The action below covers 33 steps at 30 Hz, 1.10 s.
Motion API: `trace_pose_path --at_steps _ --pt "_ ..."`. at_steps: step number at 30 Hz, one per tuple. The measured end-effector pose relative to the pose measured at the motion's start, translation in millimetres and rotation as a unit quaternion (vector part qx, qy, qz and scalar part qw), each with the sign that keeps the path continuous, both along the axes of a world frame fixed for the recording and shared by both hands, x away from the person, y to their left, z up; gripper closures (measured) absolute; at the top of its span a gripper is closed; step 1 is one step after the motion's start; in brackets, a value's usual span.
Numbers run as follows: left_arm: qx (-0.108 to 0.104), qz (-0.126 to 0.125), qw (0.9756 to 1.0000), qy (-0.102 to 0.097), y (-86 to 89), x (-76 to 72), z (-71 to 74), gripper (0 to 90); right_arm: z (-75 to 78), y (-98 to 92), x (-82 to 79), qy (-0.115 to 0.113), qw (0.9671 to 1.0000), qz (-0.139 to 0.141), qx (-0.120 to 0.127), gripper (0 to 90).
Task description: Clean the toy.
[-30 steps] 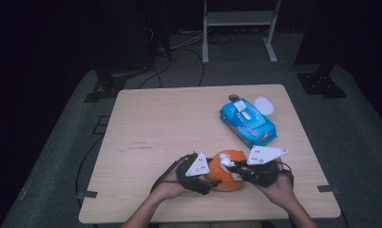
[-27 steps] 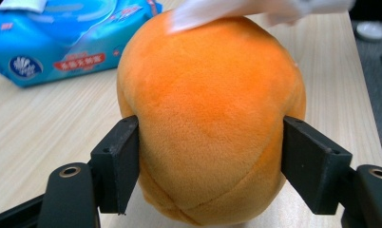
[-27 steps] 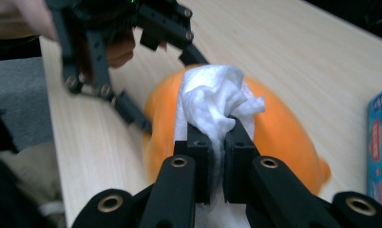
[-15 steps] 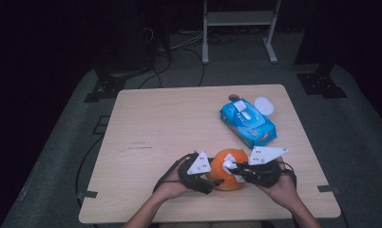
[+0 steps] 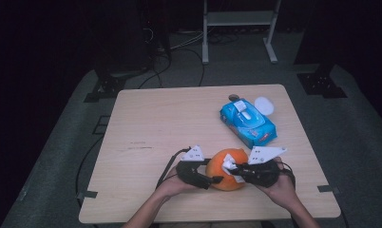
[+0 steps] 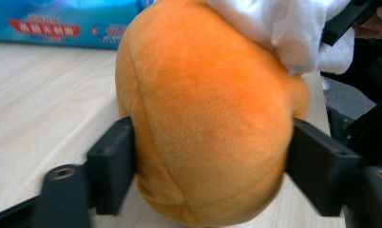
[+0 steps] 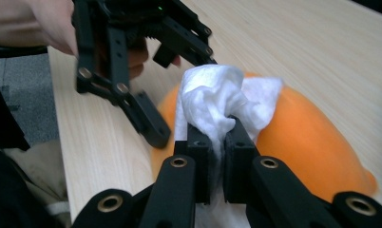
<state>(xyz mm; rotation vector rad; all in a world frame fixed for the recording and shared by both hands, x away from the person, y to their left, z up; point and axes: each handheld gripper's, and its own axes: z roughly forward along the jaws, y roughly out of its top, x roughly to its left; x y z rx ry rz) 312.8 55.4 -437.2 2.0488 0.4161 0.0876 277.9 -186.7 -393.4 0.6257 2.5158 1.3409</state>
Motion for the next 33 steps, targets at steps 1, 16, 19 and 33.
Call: trace_pose_path --at_steps 1,16,19,33 --pt "0.006 -0.001 0.9998 -0.018 -2.7 -3.7 2.9 30.7 2.6 4.8 -1.5 -0.003 1.0000 0.005 0.003 83.3" --pt "-0.007 0.004 1.0000 -0.002 -12.6 -4.3 -6.7 22.7 6.8 4.2 1.5 -0.006 0.9999 -0.006 0.011 83.4" --pt "-0.004 0.002 0.9995 -0.033 -15.7 -10.0 0.1 32.3 5.7 13.8 0.1 -0.011 0.9999 0.002 0.003 83.4" --pt "0.016 -0.002 0.9986 -0.051 -12.7 -11.5 -2.0 32.7 15.7 -27.2 5.4 -0.026 0.9975 -0.065 0.012 83.4"
